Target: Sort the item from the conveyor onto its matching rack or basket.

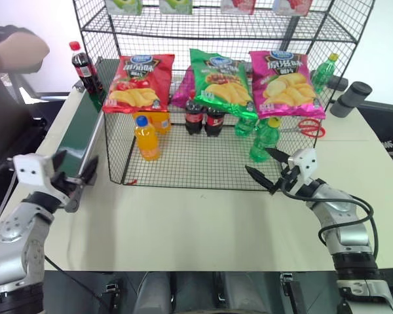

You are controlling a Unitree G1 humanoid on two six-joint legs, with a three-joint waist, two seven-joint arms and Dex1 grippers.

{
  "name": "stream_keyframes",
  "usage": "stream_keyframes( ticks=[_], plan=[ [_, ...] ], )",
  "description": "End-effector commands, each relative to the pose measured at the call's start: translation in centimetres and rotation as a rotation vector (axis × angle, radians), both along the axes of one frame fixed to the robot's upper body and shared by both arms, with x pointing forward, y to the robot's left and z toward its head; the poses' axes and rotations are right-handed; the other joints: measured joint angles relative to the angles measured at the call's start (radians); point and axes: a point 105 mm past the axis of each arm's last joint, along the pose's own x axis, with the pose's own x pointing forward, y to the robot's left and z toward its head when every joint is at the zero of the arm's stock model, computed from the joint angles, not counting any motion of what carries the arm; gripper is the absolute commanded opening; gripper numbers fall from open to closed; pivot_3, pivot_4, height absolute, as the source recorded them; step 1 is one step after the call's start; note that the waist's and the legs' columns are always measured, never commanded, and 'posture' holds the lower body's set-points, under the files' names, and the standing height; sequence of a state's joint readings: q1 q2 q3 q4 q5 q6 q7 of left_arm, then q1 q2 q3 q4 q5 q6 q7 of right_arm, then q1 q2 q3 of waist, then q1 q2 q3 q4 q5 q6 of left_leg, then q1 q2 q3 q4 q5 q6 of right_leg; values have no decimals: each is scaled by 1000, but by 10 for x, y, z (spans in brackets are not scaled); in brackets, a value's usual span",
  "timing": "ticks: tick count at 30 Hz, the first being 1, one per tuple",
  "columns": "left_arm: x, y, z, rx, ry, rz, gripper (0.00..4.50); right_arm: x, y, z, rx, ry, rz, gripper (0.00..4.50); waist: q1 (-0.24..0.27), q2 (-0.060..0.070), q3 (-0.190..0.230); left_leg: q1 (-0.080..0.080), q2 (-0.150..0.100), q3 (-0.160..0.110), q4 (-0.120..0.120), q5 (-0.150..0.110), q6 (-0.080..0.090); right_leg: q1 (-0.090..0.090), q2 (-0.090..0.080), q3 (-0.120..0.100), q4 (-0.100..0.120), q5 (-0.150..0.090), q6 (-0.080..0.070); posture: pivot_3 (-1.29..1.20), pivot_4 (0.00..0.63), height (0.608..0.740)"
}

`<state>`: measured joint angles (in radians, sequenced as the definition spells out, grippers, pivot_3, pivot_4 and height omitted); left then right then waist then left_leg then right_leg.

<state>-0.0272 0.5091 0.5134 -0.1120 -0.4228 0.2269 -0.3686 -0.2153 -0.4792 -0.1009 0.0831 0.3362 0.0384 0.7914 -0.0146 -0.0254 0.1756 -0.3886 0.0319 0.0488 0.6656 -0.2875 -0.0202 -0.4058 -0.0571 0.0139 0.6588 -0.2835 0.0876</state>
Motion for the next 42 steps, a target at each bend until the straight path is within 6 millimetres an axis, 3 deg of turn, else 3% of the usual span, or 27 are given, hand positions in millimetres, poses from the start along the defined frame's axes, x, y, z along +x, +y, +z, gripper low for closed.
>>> stream_keyframes(
  ticks=[1, 12, 26, 42],
  plan=[
    [-6, 31, 11, -26, -82, 181, 4500, 0, 8, 11, 8, -48, 31, 4462, 0, 0, 0, 0, 0, 0, 0, 0, 0, 0, 0, 0, 0, 0, 0, 0, 150, 740],
    [1, 35, -15, -36, -49, 279, 4500, -7, 27, 11, 28, -49, 91, 4462, 1, -1, 0, 0, 0, 0, 0, 0, 0, 0, -1, 0, 0, 0, 0, 0, 150, 740],
    [9, 31, -21, 17, -53, 245, 4500, -10, 43, 11, 49, -44, 119, 4462, 0, -1, -1, 0, 0, 0, 0, 0, 0, 0, -1, -1, 0, 0, 0, 0, 150, 740],
    [11, 32, -23, 15, -58, 243, 4500, -9, 42, 7, 49, -43, 127, 4462, 0, -1, -1, 0, 0, 0, 0, 0, 0, 0, -2, -1, 0, 0, 0, 0, 150, 740]
  ],
)
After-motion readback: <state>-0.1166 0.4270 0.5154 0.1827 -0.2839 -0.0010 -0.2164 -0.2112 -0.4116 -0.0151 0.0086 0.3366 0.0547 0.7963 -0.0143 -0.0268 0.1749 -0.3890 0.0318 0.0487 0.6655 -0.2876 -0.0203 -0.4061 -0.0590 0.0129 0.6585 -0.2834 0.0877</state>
